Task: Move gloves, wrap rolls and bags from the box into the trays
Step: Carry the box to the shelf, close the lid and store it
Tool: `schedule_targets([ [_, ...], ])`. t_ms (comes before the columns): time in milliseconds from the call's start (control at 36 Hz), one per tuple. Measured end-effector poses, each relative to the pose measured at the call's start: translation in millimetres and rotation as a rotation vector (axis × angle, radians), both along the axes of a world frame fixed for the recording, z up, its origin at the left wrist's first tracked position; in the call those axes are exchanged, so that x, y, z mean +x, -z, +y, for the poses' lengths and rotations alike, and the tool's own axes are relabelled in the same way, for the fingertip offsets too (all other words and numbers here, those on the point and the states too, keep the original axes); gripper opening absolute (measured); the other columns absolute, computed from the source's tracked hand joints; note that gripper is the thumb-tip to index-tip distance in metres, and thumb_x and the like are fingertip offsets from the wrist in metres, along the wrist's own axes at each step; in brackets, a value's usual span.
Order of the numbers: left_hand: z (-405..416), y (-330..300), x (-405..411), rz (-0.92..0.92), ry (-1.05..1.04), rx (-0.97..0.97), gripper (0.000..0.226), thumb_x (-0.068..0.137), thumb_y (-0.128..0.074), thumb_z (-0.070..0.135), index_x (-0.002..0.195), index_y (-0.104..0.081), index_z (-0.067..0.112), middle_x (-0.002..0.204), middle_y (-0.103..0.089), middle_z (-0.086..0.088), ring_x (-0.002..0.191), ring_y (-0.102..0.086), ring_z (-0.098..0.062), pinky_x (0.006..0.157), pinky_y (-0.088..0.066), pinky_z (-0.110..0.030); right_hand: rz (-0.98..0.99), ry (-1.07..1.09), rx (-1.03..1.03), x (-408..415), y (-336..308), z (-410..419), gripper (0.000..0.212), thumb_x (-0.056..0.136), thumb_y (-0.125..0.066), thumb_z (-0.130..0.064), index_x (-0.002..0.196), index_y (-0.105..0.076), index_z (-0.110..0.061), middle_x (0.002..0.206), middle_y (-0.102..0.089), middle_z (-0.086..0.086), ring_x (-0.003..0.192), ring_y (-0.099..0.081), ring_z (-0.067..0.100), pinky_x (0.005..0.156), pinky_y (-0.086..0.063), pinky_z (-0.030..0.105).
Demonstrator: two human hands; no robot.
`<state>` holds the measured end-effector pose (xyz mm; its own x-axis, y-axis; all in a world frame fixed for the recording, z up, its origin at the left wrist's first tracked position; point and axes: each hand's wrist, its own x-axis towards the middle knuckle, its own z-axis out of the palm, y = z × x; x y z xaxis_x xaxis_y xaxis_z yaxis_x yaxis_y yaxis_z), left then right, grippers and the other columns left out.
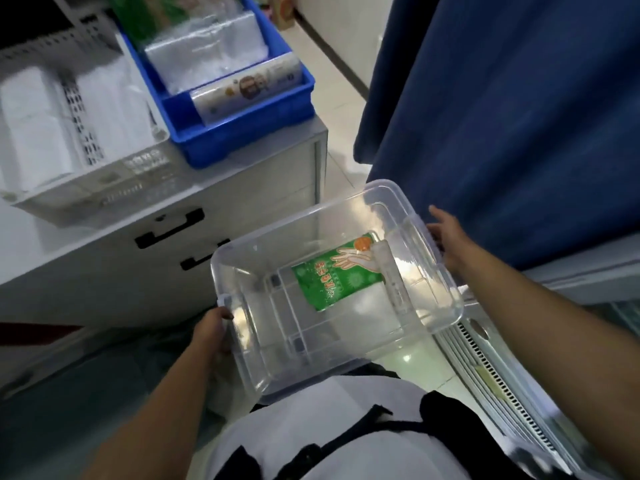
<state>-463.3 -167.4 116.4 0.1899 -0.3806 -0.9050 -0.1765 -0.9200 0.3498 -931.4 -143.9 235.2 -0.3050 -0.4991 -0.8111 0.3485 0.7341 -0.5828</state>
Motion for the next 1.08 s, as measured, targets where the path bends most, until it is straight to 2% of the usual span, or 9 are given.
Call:
schedule_targets([
  [222,-11.1,-82.9,-88.8,0.199,0.01,-0.039,0.027,0.087,-0.042,0.02,0.061,-0.038,0.015,0.046,-0.036,-0.003,0.038,-0.033,-0.021,0.058,-0.039,-0.031,0.144,0.051,-0.043,-34.1,-48.3,-0.5,0.06,0.092,-0.037,-0.062,0.075,-0.062,-0.011,0.06,-0.062,0.006,0.054,-0.058,0.019,0.054,-0.046,0.024],
  [333,-20.2,-84.5,-108.5,0.257,0.049,-0.066,0.021,0.088,-0.039,0.016,0.067,-0.042,0.015,0.048,-0.038,-0.003,0.043,-0.036,-0.02,0.068,-0.044,-0.038,0.2,0.073,-0.036,-44.3,-62.6,-4.0,0.06,0.092,-0.037,-0.063,0.073,-0.065,-0.012,0.063,-0.065,0.006,0.063,-0.062,0.022,0.065,-0.048,0.03],
  [444,-25.7,-84.4,-126.7,0.313,0.07,-0.071,0.015,0.087,-0.039,0.017,0.074,-0.046,0.015,0.038,-0.043,0.003,0.05,-0.034,-0.02,0.063,-0.044,-0.036,0.272,0.109,-0.046,-57.7,-74.5,-7.5,0.058,0.096,-0.034,-0.057,0.069,-0.061,-0.014,0.053,-0.064,0.003,0.051,-0.061,0.017,0.057,-0.045,0.027],
  [583,-35.4,-90.1,-153.4,0.329,0.076,-0.095,0.019,0.089,-0.038,0.017,0.073,-0.048,0.015,0.035,-0.047,0.006,0.053,-0.038,-0.021,0.078,-0.046,-0.043,0.33,0.099,-0.004,-87.3,-80.0,-22.0,0.057,0.084,-0.048,-0.066,0.082,-0.068,-0.012,0.077,-0.068,0.009,0.066,-0.067,0.022,0.062,-0.048,0.029],
  [694,-51.9,-92.8,-171.1,0.298,0.054,-0.097,0.019,0.08,-0.047,0.026,0.065,-0.045,0.014,0.039,-0.039,0.002,0.048,-0.034,-0.02,0.065,-0.044,-0.035,0.424,0.029,0.031,-166.5,-36.7,-49.9,0.093,0.036,-0.07,-0.079,0.106,-0.072,-0.018,0.113,-0.069,0.011,0.097,-0.069,0.032,0.088,-0.055,0.047],
  [806,-68.6,-93.0,-182.3,0.213,0.017,-0.104,0.02,0.078,-0.048,0.024,0.061,-0.042,0.016,0.049,-0.026,-0.001,0.047,-0.027,-0.02,0.06,-0.046,-0.031,0.465,-0.059,-0.023,-154.6,-78.9,-79.1,0.068,0.053,-0.064,-0.068,0.098,-0.074,-0.018,0.1,-0.074,0.008,0.089,-0.071,0.028,0.09,-0.055,0.047],
  [889,-71.6,-103.0,-193.7,0.149,-0.047,-0.127,0.019,0.079,-0.051,0.026,0.067,-0.043,0.014,0.054,-0.028,-0.004,0.046,-0.027,-0.02,0.047,-0.04,-0.026,0.442,-0.134,-0.072,-174.3,-69.6,-98.4,0.083,0.048,-0.067,-0.07,0.11,-0.07,-0.015,0.106,-0.073,0.007,0.091,-0.071,0.027,0.089,-0.056,0.046],
  [1000,-64.5,-111.9,-194.0,0.059,-0.151,-0.139,0.031,0.081,-0.056,0.039,0.067,-0.039,0.018,0.061,-0.03,-0.003,0.048,-0.029,-0.019,0.065,-0.048,-0.035,0.397,-0.211,-0.093,-162.5,-77.3,-104.5,0.086,0.06,-0.063,-0.071,0.125,-0.061,-0.014,0.114,-0.065,0.006,0.096,-0.065,0.028,0.087,-0.054,0.042],
  [1083,-45.0,-127.2,-187.9,-0.003,-0.207,-0.147,0.034,0.085,-0.053,0.048,0.068,-0.043,0.02,0.061,-0.034,-0.003,0.045,-0.029,-0.017,0.055,-0.039,-0.025,0.312,-0.286,-0.081,-148.6,-74.5,-107.5,0.092,0.06,-0.065,-0.067,0.132,-0.054,-0.01,0.119,-0.064,0.007,0.097,-0.065,0.03,0.086,-0.054,0.042],
])
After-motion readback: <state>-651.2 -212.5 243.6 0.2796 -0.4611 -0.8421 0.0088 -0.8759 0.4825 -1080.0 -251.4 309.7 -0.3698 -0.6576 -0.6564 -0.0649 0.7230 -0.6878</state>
